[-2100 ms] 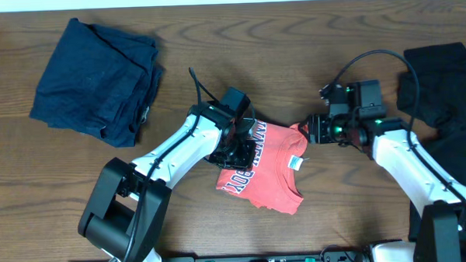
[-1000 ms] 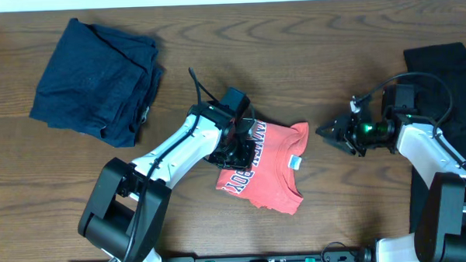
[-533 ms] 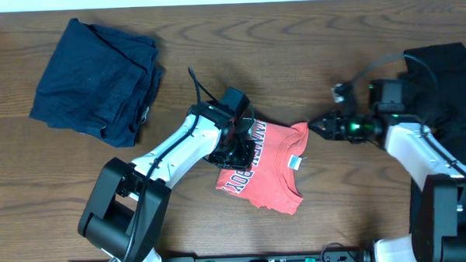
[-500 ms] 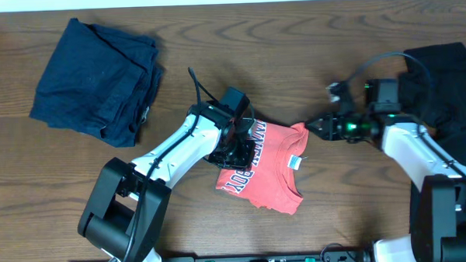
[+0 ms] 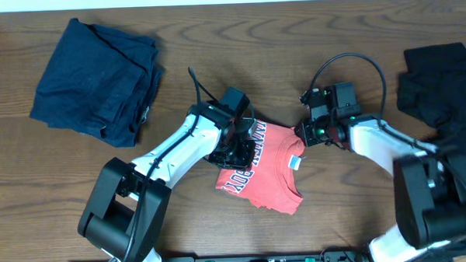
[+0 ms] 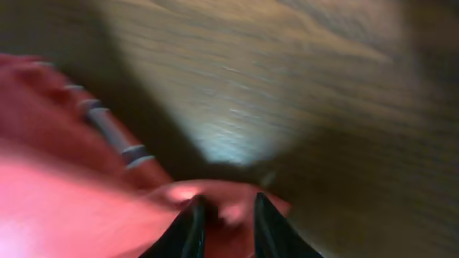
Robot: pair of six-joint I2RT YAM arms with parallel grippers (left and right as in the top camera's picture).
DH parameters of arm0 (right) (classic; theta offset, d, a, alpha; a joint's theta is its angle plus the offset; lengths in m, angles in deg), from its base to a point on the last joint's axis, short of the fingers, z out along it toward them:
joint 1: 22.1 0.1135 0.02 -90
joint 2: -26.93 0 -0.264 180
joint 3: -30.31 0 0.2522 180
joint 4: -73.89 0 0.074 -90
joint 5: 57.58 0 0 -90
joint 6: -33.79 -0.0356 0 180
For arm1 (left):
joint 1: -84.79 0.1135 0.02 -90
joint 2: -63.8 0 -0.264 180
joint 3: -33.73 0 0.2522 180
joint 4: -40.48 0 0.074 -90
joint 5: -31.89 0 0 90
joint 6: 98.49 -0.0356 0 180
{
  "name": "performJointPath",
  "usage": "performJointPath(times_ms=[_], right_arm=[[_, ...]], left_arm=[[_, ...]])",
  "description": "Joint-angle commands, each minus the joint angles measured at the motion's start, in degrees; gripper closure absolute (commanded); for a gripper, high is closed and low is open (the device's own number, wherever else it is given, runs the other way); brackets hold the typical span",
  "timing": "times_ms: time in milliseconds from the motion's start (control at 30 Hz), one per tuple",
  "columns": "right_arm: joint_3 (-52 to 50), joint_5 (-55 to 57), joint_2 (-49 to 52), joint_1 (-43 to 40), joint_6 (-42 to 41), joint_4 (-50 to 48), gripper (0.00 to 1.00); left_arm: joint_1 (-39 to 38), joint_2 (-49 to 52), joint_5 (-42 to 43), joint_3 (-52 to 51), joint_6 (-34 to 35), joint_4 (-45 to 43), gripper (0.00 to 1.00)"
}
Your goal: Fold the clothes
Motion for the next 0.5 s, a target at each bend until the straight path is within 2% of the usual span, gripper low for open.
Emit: performJointPath(times_ms=[0, 100, 233, 300, 333, 467], right_arm=[[0.20, 3.54, 5.09, -0.72, -3.63, -0.98, 0.82], [0.20, 3.37, 6.08, -0.72, -4.42, -0.46, 0.84], [0.24, -0.79, 2.89, -1.01, -2.54, 1.77, 0.69], [0.24, -4.42, 0.68, -1.05, 0.22, 3.54, 0.57], [0.24, -7.39, -0.94, -1.03, 1.68, 5.07, 0.55], [0.24, -10.08, -3.48, -0.96, 1.79, 9.25, 0.56]], left_arm=[[0.35, 0.55, -1.36, -0.28, -0.74, -0.07, 0.76], [0.35, 0.55, -1.36, -0.28, -0.74, 0.02, 0.76], [0.35, 0.55, -1.36, -0.28, -0.74, -0.07, 0.76], [0.35, 0.55, -1.38, -0.28, -0.74, -0.07, 0.76], [0.35, 0.55, -1.38, -0.28, -0.74, -0.07, 0.76], [0.35, 0.55, -1.38, -0.28, -0.74, -0.11, 0.76]])
